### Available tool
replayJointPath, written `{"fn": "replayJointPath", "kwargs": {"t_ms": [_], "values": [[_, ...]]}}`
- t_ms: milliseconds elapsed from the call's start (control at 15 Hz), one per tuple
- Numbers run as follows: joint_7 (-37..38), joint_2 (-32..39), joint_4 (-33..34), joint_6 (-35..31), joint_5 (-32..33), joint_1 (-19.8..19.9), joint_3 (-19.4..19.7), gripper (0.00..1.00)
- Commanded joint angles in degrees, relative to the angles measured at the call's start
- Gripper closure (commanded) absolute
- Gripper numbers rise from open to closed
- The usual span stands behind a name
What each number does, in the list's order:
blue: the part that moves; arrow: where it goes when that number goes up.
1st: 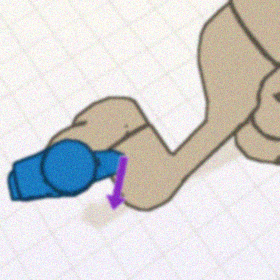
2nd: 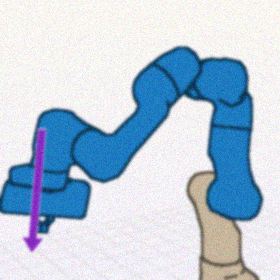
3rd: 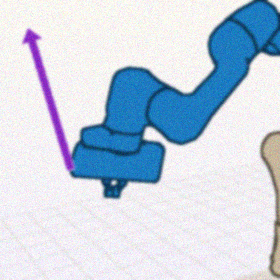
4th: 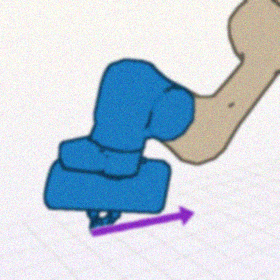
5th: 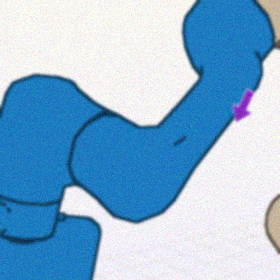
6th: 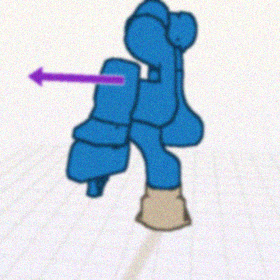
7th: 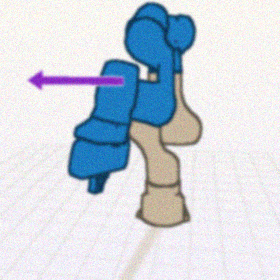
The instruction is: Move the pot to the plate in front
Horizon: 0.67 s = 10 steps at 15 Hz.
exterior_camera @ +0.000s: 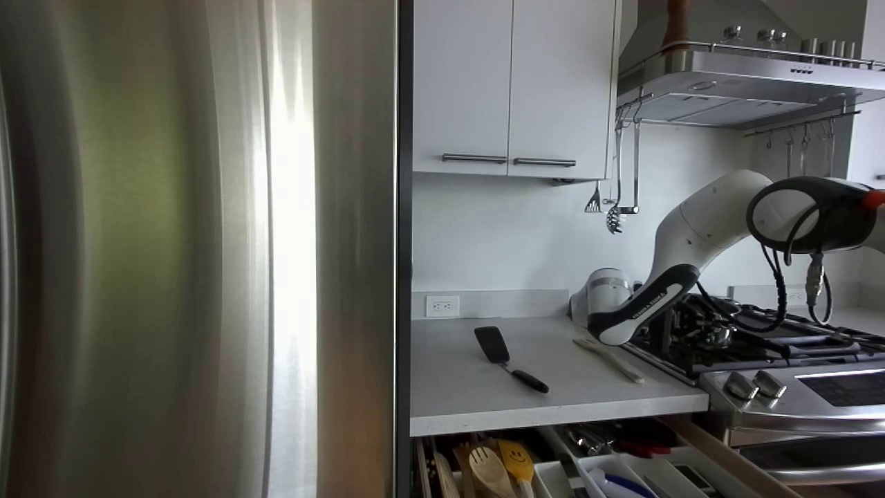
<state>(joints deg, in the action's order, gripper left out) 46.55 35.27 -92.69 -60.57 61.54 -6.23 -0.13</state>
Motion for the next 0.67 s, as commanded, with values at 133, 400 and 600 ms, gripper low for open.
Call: {"fn": "replayJointPath", "kwargs": {"t_ms": [133,400,600], "values": [[0.0,1.5,1.7,2.2,1.8,-0.8,0.7,0.98],[-0.6,1.9,2.2,2.2,1.8,-0.6,0.9,0.98],[-1.1,2.0,2.3,2.1,1.7,-0.5,0.9,0.68]]}}
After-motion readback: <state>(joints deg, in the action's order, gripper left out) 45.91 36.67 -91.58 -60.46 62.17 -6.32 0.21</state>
